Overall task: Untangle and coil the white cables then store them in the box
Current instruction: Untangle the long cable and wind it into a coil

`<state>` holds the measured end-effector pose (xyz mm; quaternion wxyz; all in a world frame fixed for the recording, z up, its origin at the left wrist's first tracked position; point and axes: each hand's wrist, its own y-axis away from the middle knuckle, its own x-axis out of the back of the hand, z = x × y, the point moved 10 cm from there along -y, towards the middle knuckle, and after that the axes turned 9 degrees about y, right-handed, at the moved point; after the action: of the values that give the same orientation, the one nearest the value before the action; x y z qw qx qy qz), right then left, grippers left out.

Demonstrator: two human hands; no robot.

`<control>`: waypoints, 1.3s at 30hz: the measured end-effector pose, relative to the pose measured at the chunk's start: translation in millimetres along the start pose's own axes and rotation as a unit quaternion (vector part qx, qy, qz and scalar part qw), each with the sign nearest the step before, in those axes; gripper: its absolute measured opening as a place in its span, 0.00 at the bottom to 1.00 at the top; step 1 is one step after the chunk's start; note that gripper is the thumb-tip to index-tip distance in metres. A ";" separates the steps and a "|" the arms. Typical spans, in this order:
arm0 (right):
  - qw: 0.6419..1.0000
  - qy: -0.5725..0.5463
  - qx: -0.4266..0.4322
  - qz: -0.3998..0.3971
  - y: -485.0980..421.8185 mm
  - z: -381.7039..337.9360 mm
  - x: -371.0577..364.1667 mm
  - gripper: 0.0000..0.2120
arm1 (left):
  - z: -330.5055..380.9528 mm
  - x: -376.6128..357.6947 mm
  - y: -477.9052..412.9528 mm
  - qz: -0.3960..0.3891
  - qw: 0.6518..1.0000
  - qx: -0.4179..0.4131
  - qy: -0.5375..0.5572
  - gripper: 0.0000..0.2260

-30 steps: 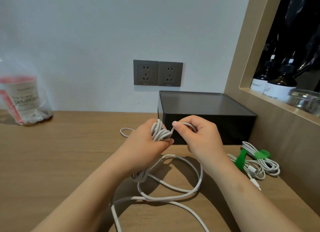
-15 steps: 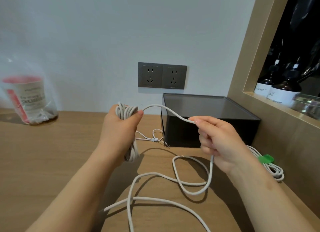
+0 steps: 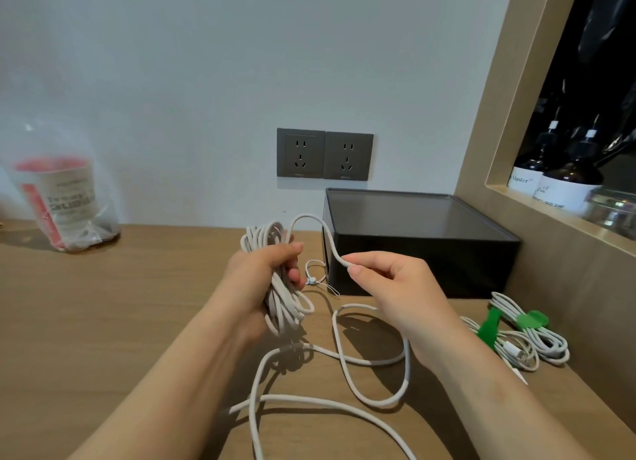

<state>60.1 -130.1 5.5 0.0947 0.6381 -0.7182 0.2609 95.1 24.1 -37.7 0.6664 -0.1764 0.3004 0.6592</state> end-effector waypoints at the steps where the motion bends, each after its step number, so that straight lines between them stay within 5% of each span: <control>1: 1.000 0.003 0.007 0.004 0.1 -1.7 0.4 0.12 | -3.0 0.6 -0.3 0.001 1.000 0.014 0.011 0.06; 4: 1.000 -0.014 0.022 -0.015 1.0 -5.7 -3.9 0.12 | -9.8 3.1 -1.0 0.005 0.999 0.048 0.017 0.12; 9: 0.996 -0.031 0.032 -0.075 4.8 -12.4 -15.7 0.12 | -11.8 -2.9 0.2 -0.008 0.995 0.059 0.086 0.07; 14: 0.994 -0.009 0.019 -0.105 5.4 -7.4 -24.1 0.11 | -20.5 -17.7 6.7 -0.079 0.989 0.112 0.059 0.14; 20: 0.987 0.018 0.023 -0.158 9.9 -7.9 -31.7 0.09 | -20.7 -19.9 9.0 -0.083 0.987 0.119 0.070 0.12; 29: 0.990 0.036 -0.021 -0.134 6.4 1.9 -21.1 0.08 | -8.9 -25.6 9.1 -0.099 0.987 0.090 0.092 0.07; 33: 0.993 0.083 -0.049 -0.071 -1.7 13.1 4.9 0.18 | 11.8 -14.7 2.4 -0.086 0.985 0.051 0.143 0.07; 39: 0.987 0.036 -0.089 0.132 -7.5 26.6 64.3 0.18 | 24.7 4.0 -6.6 -0.040 0.986 0.019 0.162 0.15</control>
<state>61.8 -199.4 15.0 0.1416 0.5172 -0.8126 0.2285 105.6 42.4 -22.6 0.6377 -0.2802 0.4097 0.5890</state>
